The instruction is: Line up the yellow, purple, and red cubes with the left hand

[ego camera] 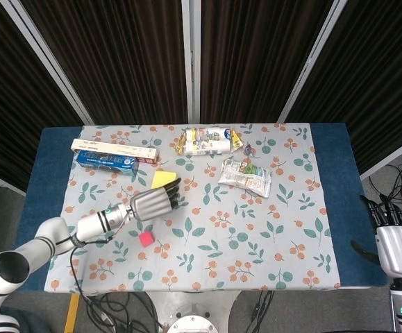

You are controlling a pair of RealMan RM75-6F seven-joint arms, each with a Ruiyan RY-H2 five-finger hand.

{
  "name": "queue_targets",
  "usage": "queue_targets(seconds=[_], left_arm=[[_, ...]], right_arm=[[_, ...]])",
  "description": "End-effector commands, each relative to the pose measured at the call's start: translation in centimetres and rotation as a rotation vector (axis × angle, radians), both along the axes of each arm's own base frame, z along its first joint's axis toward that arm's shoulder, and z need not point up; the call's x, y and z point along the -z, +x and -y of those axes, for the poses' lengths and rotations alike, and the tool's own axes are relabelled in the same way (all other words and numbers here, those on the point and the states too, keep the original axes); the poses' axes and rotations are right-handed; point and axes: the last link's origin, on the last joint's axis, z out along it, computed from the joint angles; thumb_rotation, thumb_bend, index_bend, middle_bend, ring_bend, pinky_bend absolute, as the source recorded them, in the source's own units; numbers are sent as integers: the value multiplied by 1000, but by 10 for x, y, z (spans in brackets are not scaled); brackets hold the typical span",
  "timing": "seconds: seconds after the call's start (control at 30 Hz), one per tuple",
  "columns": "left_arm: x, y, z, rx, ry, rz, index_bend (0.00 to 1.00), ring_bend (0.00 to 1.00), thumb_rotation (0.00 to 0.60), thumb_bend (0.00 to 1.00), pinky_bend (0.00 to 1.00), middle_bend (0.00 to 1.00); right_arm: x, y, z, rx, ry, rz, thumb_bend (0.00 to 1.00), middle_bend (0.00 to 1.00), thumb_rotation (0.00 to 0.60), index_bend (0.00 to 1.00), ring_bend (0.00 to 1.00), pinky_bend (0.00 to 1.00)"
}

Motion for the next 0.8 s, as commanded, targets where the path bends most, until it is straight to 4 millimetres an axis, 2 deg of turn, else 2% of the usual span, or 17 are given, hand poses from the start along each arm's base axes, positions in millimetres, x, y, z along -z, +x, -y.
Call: queue_targets(seconds=[0.03, 0.4, 0.67, 0.8], left_arm=[[5, 0, 1, 22, 11, -17, 540, 293, 600, 157, 158, 558], [19, 8, 10, 74, 37, -48, 485, 289, 600, 153, 158, 515], [20, 5, 12, 39, 75, -86, 418, 206, 600, 114, 148, 353], [16, 8, 17, 22, 74, -62, 397, 196, 600, 105, 148, 327]], right_arm=[[0, 0, -1, 1, 2, 0, 72, 183, 600, 78, 20, 137], [0, 1, -1, 3, 1, -2, 72, 183, 600, 78, 20, 137], [-1, 1, -1, 3, -3, -3, 72, 185, 600, 78, 20, 137], [0, 0, -1, 3, 0, -1, 73, 185, 600, 78, 20, 137]])
